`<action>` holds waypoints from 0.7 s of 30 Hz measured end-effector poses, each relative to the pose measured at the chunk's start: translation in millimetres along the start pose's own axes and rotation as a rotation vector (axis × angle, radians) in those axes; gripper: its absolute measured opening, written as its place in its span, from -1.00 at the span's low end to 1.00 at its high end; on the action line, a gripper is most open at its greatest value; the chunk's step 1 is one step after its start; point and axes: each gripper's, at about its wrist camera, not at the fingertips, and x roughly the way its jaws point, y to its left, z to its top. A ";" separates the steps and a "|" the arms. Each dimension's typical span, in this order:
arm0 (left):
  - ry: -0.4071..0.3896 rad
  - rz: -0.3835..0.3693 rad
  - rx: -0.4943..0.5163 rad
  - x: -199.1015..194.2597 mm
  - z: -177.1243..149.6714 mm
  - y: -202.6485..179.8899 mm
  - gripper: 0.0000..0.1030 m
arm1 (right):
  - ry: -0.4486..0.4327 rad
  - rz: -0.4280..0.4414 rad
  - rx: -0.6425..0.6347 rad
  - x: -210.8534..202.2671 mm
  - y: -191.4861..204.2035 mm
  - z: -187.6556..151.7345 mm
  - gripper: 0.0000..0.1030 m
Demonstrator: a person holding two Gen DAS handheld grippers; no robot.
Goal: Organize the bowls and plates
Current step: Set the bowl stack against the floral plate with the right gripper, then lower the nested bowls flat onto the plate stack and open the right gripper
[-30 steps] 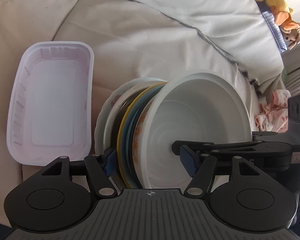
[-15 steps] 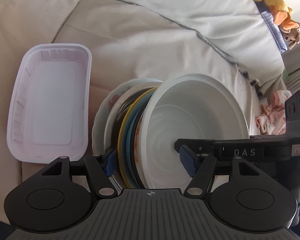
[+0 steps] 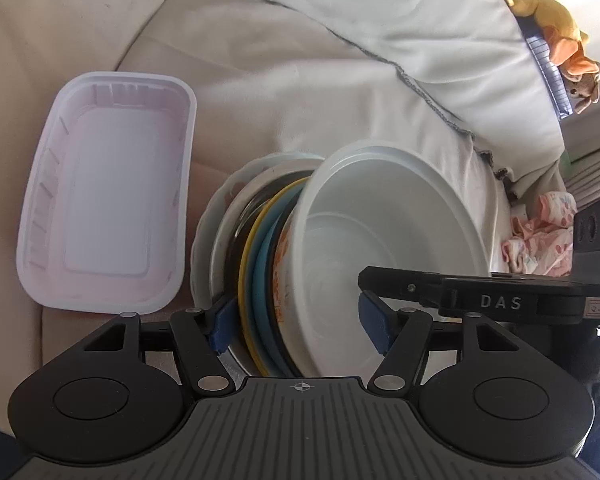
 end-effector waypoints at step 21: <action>-0.051 0.035 0.074 -3.0 7.9 -11.6 0.41 | -0.082 -0.053 -0.119 -24.7 23.2 -5.0 0.07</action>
